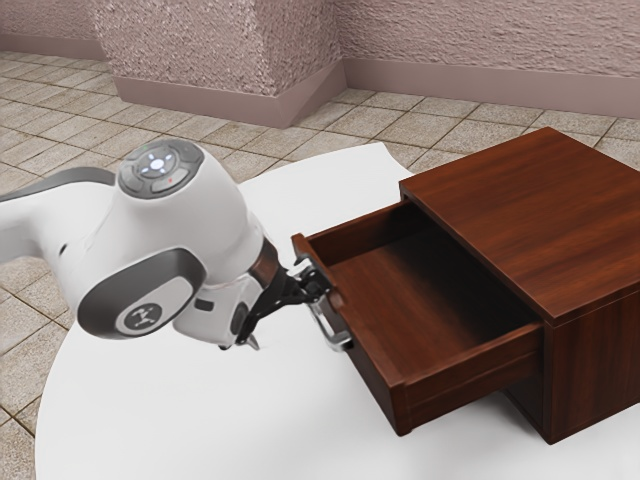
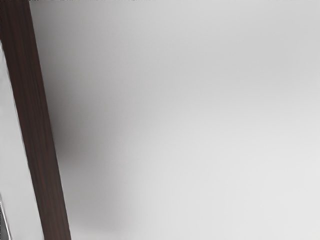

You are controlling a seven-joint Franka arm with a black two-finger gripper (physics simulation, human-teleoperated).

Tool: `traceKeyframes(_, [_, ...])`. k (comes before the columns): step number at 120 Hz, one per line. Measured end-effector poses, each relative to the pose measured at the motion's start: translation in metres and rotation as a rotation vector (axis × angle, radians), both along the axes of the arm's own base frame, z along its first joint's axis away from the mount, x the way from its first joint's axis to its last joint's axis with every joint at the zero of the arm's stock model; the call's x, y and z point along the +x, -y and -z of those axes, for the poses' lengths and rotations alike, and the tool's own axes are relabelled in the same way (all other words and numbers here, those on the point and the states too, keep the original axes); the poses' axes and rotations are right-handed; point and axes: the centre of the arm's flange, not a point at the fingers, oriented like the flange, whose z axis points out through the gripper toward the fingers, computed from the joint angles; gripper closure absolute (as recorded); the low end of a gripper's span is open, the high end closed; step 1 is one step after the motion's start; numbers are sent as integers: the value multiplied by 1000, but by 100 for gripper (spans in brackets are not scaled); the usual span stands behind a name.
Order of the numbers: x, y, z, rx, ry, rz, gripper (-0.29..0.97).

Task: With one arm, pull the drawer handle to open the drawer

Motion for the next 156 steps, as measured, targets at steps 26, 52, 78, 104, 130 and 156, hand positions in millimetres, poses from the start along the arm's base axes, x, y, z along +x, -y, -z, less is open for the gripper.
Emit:
traceKeyframes(26, [-2, -1, -5, 1, -3, -12, 2])
traceKeyframes(52, [-3, 0, -15, -5, 12, -17, 1])
traceKeyframes(78, [-6, 2, -38, -16, 50, -16, 0])
traceKeyframes(104, [-7, 3, -80, -39, 84, -46, 0])
traceKeyframes(130, [-10, -9, -117, -130, 43, -217, 0])
traceKeyframes(156, [-5, -40, -139, -229, -30, -538, 0])
